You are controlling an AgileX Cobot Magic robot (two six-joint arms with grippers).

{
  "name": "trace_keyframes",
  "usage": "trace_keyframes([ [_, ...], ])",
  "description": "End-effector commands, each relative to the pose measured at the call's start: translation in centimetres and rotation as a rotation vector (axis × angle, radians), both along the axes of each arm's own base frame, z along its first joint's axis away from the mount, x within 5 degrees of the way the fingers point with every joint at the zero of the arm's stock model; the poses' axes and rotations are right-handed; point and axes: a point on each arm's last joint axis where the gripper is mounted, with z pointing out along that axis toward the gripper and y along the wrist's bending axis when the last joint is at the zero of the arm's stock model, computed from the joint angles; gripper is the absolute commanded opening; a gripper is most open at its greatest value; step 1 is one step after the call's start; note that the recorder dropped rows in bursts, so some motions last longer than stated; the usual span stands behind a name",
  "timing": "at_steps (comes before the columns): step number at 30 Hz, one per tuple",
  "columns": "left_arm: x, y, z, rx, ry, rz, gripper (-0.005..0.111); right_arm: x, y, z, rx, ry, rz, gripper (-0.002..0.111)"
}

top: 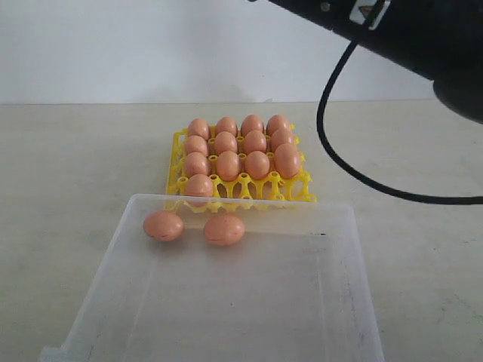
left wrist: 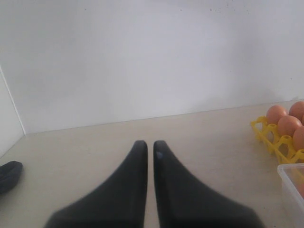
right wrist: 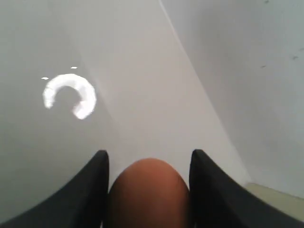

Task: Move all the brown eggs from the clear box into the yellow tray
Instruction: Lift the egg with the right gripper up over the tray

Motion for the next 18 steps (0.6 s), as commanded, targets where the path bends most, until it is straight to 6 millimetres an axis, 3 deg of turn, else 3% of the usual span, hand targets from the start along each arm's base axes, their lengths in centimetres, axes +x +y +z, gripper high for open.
trace_keyframes([
  [1,0.0,0.0,-0.1,0.000,-0.003,-0.006,0.004,3.1,-2.4,-2.2,0.218,0.160,0.166,0.000],
  [6,0.0,0.0,-0.1,0.000,-0.003,-0.006,0.004,8.5,-6.9,-8.3,0.238,0.375,0.010,0.000],
  [10,0.0,0.0,-0.1,0.000,-0.003,-0.006,0.004,10.5,-9.3,-12.1,0.195,0.447,-0.066,0.000],
  [16,0.0,0.0,-0.1,0.000,-0.005,-0.006,0.004,10.4,-8.6,-14.6,-0.026,0.350,-0.043,0.000],
  [18,0.0,0.0,-0.1,0.000,-0.005,-0.006,0.004,10.1,-7.8,-15.7,-0.193,0.326,-0.031,0.000],
])
